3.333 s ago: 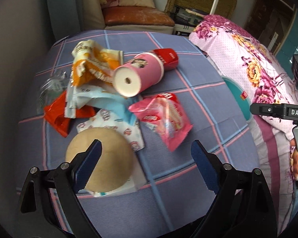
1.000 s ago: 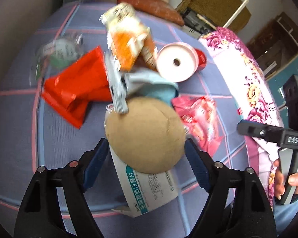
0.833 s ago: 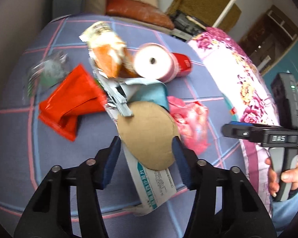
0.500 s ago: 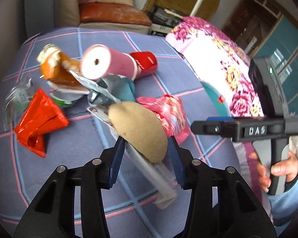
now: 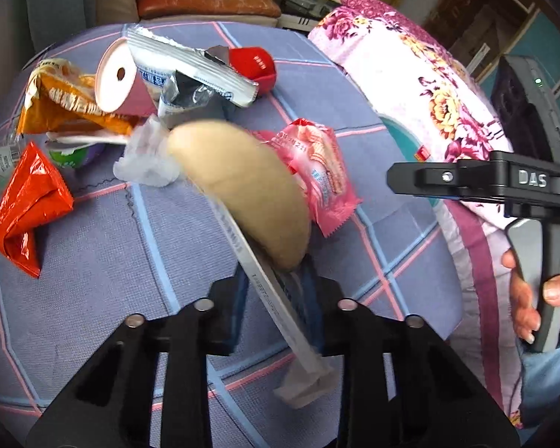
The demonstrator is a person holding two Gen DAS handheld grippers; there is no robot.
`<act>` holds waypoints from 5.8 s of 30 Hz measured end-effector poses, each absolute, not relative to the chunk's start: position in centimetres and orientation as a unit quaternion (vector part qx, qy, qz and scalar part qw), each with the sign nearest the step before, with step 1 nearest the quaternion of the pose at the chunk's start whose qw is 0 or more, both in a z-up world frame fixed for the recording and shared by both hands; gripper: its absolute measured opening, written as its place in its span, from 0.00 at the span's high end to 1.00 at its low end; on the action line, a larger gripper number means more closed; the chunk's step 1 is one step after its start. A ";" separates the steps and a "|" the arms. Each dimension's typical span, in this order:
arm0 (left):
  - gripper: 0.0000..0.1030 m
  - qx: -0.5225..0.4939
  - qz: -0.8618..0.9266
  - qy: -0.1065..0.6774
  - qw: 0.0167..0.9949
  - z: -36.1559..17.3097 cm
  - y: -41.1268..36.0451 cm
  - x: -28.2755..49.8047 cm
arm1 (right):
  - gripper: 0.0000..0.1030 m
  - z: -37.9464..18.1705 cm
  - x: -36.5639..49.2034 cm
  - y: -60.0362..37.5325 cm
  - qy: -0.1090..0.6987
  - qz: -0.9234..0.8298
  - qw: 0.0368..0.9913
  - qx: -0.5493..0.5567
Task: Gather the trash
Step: 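Lift the white cardboard strip with the left tool, tipping the bowl off, then grasp the printed face mask with the right tool while the left tool holds the strip, then carry the mask with the right tool and the strip with the left tool toward the bin, then open the left tool over the bin while the right tool releases the mask into it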
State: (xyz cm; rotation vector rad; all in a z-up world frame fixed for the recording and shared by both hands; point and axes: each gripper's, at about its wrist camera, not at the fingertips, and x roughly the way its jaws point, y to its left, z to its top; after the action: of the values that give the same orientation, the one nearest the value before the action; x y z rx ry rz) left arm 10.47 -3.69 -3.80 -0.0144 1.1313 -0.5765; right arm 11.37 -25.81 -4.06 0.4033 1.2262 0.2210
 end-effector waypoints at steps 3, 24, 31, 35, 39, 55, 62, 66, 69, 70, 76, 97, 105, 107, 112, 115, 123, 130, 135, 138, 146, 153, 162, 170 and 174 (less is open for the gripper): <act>0.81 0.015 -0.283 0.512 0.811 -2.8 -4.8 10.4 | 0.18 -4.0 11.7 -26.2 0.566 0.101 0.795 0.195; 0.82 0.004 -0.236 0.521 0.820 -3.9 -1.9 11.3 | 0.18 -5.3 13.0 -28.0 0.570 0.096 0.790 0.206; 0.80 0.021 -0.231 0.544 0.806 -6.0 -2.7 11.2 | 0.18 -4.4 12.5 -29.6 0.562 0.085 0.796 0.208; 0.84 0.012 -0.242 0.539 0.807 -5.7 -2.8 10.9 | 0.18 -3.9 12.3 -30.7 0.556 0.075 0.802 0.206; 0.84 0.002 -0.256 0.518 0.816 -3.4 -3.0 10.5 | 0.18 -3.6 12.5 -31.9 0.548 0.064 0.808 0.205; 0.84 -0.038 -0.250 0.459 0.852 2.4 -2.2 14.7 | 0.18 -1.1 14.4 -32.8 0.528 0.060 0.826 0.190; 0.83 -0.043 -0.251 0.461 0.850 2.0 -1.7 15.0 | 0.40 -3.9 13.0 -30.1 0.551 0.069 0.812 0.180; 0.83 -0.049 -0.251 0.460 0.851 1.8 -1.1 14.5 | 0.51 -4.8 14.2 -28.8 0.553 0.067 0.814 0.165; 0.83 -0.053 -0.247 0.457 0.853 1.9 -0.3 14.1 | 0.85 -3.9 14.2 -27.7 0.537 0.070 0.829 0.139; 0.83 -0.054 -0.247 0.456 0.853 1.9 -0.1 13.9 | 0.88 -3.4 14.0 -27.3 0.529 0.069 0.836 0.127; 0.83 -0.061 -0.251 0.452 0.854 2.2 0.0 13.2 | 0.97 -0.7 13.6 -26.0 0.506 0.092 0.851 0.105; 0.83 -0.046 -0.283 0.423 0.859 5.2 -3.6 10.7 | 0.98 7.1 10.0 -28.5 0.438 0.075 0.890 0.104; 0.83 -0.035 -0.289 0.424 0.858 5.3 -4.5 10.2 | 0.98 8.2 8.8 -29.2 0.429 0.077 0.893 0.109; 0.83 -0.035 -0.290 0.425 0.857 5.1 -4.6 10.2 | 0.98 8.1 8.6 -29.2 0.434 0.079 0.891 0.108; 0.83 -0.032 -0.295 0.434 0.851 4.1 -4.8 9.8 | 0.97 3.2 8.3 -28.9 0.493 0.090 0.857 0.121; 0.83 -0.031 -0.292 0.444 0.846 3.1 -4.7 9.7 | 0.94 -0.3 8.4 -29.0 0.524 0.085 0.837 0.135; 0.83 -0.034 -0.280 0.466 0.839 1.1 -3.9 10.0 | 0.85 -3.8 8.6 -29.3 0.538 0.068 0.829 0.136; 0.83 -0.036 -0.281 0.461 0.841 2.0 -4.4 9.9 | 0.98 0.3 7.5 -29.7 0.503 0.089 0.848 0.140; 0.83 -0.033 -0.287 0.448 0.846 3.4 -5.0 9.1 | 0.98 5.6 6.2 -29.7 0.453 0.111 0.874 0.133; 0.83 -0.023 -0.296 0.444 0.846 4.1 -6.4 8.7 | 0.98 7.7 5.8 -30.7 0.431 0.098 0.888 0.129; 0.83 0.017 -0.347 0.451 0.822 4.3 -14.8 8.7 | 0.98 7.7 5.6 -39.0 0.414 0.022 0.897 0.154; 0.83 0.049 -0.384 0.464 0.797 3.6 -24.9 9.8 | 0.98 5.5 6.1 -46.2 0.415 -0.017 0.890 0.188; 0.83 0.068 -0.392 0.485 0.779 1.1 -32.4 12.2 | 0.98 2.8 7.6 -51.3 0.441 -0.038 0.875 0.198; 0.68 0.071 -0.383 0.491 0.779 0.2 -34.8 14.5 | 0.98 1.6 8.8 -53.0 0.455 -0.045 0.865 0.204; 0.28 0.066 -0.375 0.485 0.787 0.5 -35.1 15.6 | 0.98 1.3 9.4 -53.2 0.461 -0.047 0.862 0.205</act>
State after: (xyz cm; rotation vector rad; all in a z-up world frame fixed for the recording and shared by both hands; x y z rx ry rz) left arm 15.64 -35.09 0.47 0.1424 1.0450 -0.8091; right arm 9.41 -53.22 1.25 0.4294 0.9667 -0.0983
